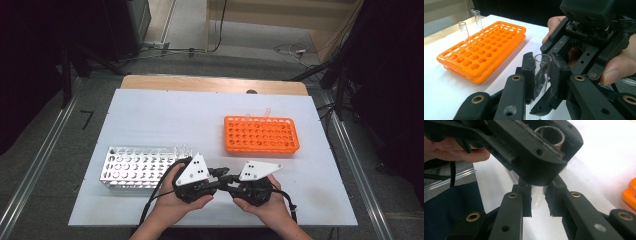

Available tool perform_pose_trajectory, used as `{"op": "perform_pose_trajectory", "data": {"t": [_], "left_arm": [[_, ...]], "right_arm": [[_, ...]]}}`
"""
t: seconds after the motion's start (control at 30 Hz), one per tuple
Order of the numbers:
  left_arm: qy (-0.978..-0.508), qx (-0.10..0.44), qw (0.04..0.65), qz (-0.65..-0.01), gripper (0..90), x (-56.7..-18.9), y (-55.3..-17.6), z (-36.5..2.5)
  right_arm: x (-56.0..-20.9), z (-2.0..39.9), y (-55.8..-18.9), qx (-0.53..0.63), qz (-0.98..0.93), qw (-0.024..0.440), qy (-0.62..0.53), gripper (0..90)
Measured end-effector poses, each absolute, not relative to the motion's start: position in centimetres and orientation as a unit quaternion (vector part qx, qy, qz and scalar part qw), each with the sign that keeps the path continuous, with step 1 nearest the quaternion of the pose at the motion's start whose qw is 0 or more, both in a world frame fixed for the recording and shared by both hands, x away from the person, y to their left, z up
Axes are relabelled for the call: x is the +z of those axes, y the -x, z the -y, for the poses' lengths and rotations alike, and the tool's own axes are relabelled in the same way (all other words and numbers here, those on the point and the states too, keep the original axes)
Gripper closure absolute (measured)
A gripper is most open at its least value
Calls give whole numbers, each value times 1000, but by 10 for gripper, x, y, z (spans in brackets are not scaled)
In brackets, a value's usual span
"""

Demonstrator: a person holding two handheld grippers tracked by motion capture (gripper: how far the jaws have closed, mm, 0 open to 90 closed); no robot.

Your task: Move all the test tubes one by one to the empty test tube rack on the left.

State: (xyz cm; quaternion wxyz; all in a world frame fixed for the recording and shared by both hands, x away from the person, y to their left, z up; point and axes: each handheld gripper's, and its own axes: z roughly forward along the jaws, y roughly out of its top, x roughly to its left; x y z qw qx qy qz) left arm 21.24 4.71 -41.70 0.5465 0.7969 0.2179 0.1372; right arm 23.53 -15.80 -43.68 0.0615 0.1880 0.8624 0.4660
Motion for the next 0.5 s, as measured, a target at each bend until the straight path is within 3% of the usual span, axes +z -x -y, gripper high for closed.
{"op": "perform_pose_trajectory", "data": {"t": [0.2,0.3,0.5], "left_arm": [[-794,140,548,-222,765,-417,-213,-48],[-792,142,549,-227,764,-416,-214,-50],[-788,142,552,-235,765,-413,-216,-55]], "right_arm": [[-438,158,-236,468,-862,59,-184,711],[-438,158,-235,472,-861,55,-180,601],[-436,161,-237,483,-854,53,-187,255]]}}
